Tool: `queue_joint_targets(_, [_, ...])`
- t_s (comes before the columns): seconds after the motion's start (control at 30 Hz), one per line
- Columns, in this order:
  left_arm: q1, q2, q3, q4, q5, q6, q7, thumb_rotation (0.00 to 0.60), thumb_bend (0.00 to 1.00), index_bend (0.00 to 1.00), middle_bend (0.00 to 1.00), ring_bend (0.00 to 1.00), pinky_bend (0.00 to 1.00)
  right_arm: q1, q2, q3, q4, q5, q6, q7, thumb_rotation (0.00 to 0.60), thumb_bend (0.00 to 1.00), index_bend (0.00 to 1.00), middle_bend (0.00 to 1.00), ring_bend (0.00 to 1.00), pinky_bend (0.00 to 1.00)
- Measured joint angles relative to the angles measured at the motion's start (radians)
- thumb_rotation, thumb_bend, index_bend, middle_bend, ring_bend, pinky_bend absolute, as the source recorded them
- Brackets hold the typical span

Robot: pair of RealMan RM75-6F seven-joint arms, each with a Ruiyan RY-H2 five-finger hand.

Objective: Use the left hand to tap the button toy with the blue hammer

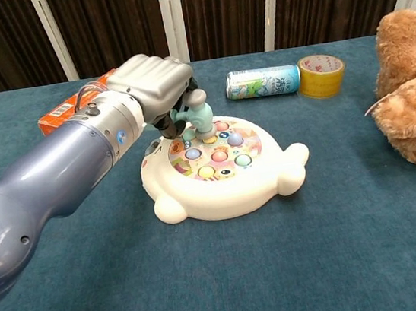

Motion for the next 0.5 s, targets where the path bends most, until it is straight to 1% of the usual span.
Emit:
queue_joint_targets(0.1, [0.001,0.001,0.007,0.002,-0.008,0.003,0.012,0.600,0.61,0.67,0.47,0.39,0.52,0.000,0.000,0.000,-0.001,-0.001,0.001,-0.001,0.600,0.18,0.00,0.00,0.00,0.00])
queue_joint_targets(0.3, [0.001,0.002,0.004,-0.002,-0.011,0.011,0.015,0.600,0.61,0.67,0.47,0.39,0.52,0.000,0.001,0.000,-0.002,0.002,-0.002,0.002,0.600,0.18,0.00,0.00,0.00,0.00])
queue_joint_targets(0.5, [0.007,0.020,-0.001,-0.036,0.003,0.031,0.006,0.600,0.61,0.67,0.47,0.39,0.52,0.000,0.000,0.000,0.001,0.000,-0.001,-0.004,0.600,0.18,0.00,0.00,0.00,0.00])
